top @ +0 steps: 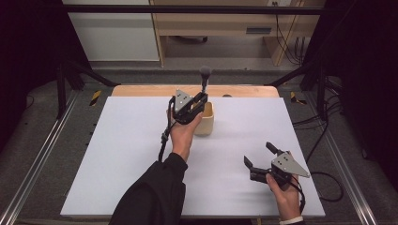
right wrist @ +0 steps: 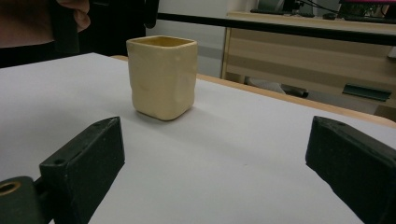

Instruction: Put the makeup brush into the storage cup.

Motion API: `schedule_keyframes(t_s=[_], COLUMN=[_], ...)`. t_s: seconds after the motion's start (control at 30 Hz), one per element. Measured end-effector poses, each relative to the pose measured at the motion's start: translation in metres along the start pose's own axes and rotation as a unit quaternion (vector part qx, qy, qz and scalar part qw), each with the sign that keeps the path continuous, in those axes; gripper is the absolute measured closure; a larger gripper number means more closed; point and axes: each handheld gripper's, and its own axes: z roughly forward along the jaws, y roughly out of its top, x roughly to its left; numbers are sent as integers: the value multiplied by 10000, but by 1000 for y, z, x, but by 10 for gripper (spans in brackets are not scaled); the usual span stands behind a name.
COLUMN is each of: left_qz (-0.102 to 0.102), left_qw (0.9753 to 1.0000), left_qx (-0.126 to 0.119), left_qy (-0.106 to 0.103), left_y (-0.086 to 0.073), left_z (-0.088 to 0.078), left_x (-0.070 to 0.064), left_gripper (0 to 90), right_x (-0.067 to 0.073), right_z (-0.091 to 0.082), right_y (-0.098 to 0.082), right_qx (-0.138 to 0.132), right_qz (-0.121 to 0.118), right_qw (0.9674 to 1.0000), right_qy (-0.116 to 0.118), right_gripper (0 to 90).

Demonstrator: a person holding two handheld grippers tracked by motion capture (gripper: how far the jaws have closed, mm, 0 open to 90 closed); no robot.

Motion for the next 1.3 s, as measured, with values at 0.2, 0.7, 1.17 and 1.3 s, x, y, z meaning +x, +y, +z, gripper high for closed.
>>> schedule_keyframes(t_s=[0.2, 0.7, 1.17, 1.3], left_qz=[-9, 43, 101, 109], left_qw=[10000, 10000, 9999, 9999], left_qx=[-7, -20, 53, 73], left_qy=[10, 19, 18, 27], left_y=[0, -2, -9, -12], left_z=[1, 2, 6, 6], left_x=[1, 3, 4, 4], left_gripper=[744, 744, 744, 744], right_x=[0, -1, -1, -2], right_z=[0, 0, 0, -1], right_y=[0, 0, -1, -1], right_qx=[-6, -8, 13, 16], right_qz=[0, 11, 0, 10], right_qw=[10000, 10000, 10000, 10000], right_qy=[1, -6, 3, -3], right_gripper=[48, 48, 48, 48])
